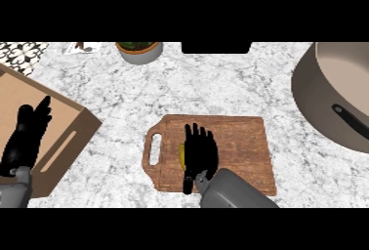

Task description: Pick the lemon from the cutting board and place it in the pot

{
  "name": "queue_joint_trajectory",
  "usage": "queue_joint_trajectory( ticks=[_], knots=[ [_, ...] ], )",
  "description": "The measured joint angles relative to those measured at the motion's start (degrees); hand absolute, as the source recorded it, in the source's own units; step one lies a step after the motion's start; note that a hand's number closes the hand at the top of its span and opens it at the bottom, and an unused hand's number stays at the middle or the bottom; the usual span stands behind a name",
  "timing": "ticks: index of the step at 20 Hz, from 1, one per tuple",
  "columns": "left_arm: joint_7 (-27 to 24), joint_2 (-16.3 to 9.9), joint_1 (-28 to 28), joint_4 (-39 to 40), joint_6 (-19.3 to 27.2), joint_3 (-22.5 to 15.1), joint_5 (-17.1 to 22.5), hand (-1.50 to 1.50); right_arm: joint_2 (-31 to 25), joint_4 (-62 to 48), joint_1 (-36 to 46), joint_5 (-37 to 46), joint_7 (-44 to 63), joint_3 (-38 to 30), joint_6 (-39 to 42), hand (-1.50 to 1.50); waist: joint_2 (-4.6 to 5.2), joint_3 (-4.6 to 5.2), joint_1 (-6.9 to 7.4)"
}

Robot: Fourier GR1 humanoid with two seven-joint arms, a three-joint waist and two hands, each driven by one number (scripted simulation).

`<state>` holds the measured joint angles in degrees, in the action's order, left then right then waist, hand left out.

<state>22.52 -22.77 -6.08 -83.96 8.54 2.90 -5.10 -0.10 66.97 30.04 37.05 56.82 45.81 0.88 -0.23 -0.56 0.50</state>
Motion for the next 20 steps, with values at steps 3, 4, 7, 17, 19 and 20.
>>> queue_joint_trajectory(
  ticks=[3,4,7,17,19,20],
  knots=[
    [-0.2,-0.1,-0.8,1.0,-1.4,1.1,0.2,0.0,-0.1,-2.2,1.3,-1.9,-1.2,0.8,-1.7,1.5,-0.03,0.19,0.03],
    [0.4,0.2,-0.5,0.4,-1.4,1.1,0.1,0.0,-0.3,-2.3,1.3,-1.5,-1.5,1.4,-2.6,1.5,-0.08,0.29,0.01],
    [1.0,1.2,0.0,-0.9,-1.0,0.6,-1.0,0.0,-0.2,-4.6,2.8,0.0,-3.8,2.2,-4.8,1.5,-0.14,0.37,0.08],
    [0.5,2.1,0.0,-0.3,-2.2,2.3,-1.9,0.0,-0.2,-0.6,2.7,10.2,-3.5,3.1,-5.0,1.5,-0.08,0.18,-0.33],
    [0.0,2.4,0.5,-0.8,-2.2,2.5,-2.0,0.0,-0.6,0.7,3.0,12.3,-2.2,3.6,-5.3,1.5,-0.08,0.13,-0.33],
    [0.2,2.2,0.4,-0.5,-2.3,2.9,-1.9,0.0,-3.6,2.6,2.1,12.5,-3.2,3.0,-5.4,1.5,-0.13,0.15,-0.68]
  ],
)
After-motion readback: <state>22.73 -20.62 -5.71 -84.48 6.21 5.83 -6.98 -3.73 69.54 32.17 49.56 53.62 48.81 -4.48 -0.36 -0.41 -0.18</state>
